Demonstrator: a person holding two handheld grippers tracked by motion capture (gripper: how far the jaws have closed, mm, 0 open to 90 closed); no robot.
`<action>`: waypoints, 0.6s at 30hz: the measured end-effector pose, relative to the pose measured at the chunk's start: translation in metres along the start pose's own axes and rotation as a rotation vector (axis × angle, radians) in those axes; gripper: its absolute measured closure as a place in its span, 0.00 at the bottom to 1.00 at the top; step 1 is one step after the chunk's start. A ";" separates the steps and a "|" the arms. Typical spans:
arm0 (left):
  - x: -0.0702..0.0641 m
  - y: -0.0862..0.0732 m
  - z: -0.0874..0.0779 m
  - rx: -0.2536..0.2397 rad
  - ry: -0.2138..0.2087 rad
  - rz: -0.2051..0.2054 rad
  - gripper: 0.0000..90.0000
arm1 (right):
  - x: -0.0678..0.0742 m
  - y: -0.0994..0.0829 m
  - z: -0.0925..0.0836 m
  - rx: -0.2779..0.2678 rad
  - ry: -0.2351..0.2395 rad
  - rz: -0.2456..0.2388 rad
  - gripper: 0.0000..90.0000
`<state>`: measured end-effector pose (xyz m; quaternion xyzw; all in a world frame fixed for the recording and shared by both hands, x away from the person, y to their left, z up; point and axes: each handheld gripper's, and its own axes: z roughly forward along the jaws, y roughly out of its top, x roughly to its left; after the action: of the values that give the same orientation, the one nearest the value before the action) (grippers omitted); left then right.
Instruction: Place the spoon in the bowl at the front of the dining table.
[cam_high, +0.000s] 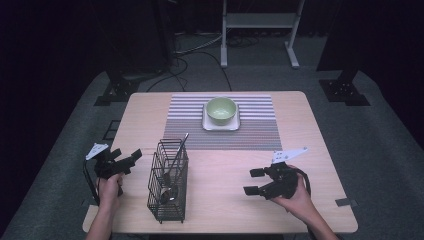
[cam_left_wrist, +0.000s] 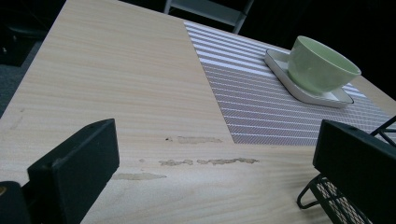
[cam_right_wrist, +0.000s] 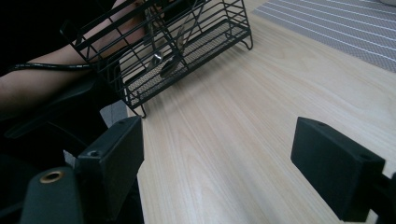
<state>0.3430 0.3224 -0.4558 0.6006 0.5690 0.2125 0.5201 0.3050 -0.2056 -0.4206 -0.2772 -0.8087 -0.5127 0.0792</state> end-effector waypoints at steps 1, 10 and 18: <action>0.000 0.000 0.000 0.000 -0.001 0.003 0.00 | 0.000 0.000 0.000 0.000 0.000 0.000 0.18; 0.000 0.001 0.000 -0.001 0.000 0.002 0.00 | 0.008 0.018 0.008 0.023 0.011 -0.018 0.18; 0.000 0.001 0.000 -0.001 0.000 0.004 0.00 | 0.014 0.028 0.012 0.040 0.024 -0.034 0.18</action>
<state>0.3432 0.3221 -0.4549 0.6012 0.5677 0.2137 0.5202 0.3103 -0.1810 -0.3990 -0.2555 -0.8226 -0.5008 0.0855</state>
